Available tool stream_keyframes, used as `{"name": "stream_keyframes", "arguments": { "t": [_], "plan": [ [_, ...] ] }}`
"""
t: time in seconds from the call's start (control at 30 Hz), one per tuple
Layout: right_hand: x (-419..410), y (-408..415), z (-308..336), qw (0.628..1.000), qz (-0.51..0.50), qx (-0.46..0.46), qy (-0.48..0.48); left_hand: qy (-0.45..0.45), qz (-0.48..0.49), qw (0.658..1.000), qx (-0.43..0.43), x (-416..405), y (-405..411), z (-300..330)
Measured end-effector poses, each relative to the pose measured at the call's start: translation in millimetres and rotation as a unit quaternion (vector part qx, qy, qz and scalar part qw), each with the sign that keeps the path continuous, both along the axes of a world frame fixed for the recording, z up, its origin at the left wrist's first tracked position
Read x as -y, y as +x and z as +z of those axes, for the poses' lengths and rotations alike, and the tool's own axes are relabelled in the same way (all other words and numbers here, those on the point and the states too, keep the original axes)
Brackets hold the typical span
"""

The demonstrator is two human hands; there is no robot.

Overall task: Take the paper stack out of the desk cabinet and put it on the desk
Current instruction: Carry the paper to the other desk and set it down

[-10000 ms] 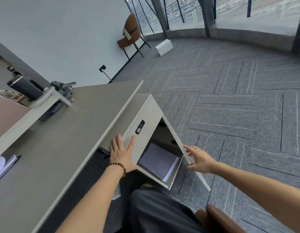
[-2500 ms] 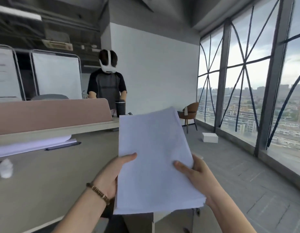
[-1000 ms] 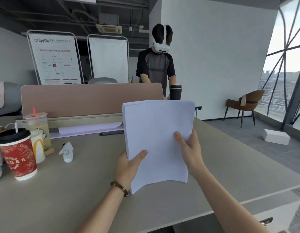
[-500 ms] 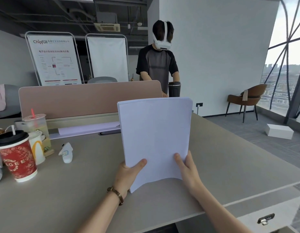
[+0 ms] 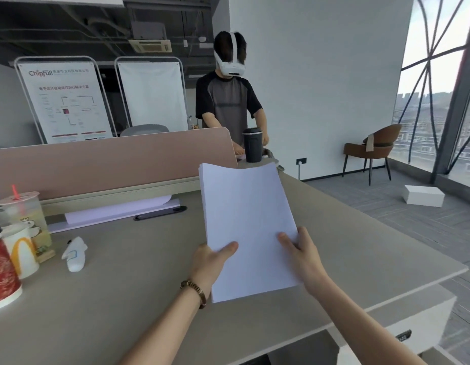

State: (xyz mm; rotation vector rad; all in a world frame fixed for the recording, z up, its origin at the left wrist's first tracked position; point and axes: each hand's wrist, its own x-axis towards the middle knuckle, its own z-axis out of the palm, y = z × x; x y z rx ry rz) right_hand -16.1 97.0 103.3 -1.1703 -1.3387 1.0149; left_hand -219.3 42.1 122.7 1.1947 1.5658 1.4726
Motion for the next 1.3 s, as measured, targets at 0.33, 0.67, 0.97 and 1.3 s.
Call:
{"name": "stream_keyframes", "arguments": {
  "t": [0.33,0.67,0.97,1.3],
  "plan": [
    [-79.5,68.3,3.5,0.997,-0.040,0.059,-0.021,-0.040,-0.003,0.999,0.026,-80.3,65.6,-6.7],
    [-188.8,104.7,-6.6,0.983,-0.055,0.163,-0.058,-0.066,0.069,0.992,-0.077,-172.9,108.2,-33.0],
    [-260.8,123.6,-26.0,0.971,-0.062,0.211,-0.094,-0.118,0.079,0.955,-0.261,-243.5,122.9,-41.1],
    [-301.0,124.5,-8.0,0.956,-0.089,0.270,-0.077,-0.186,0.135,0.910,-0.346,-292.8,133.7,-44.7]
  ]
}}
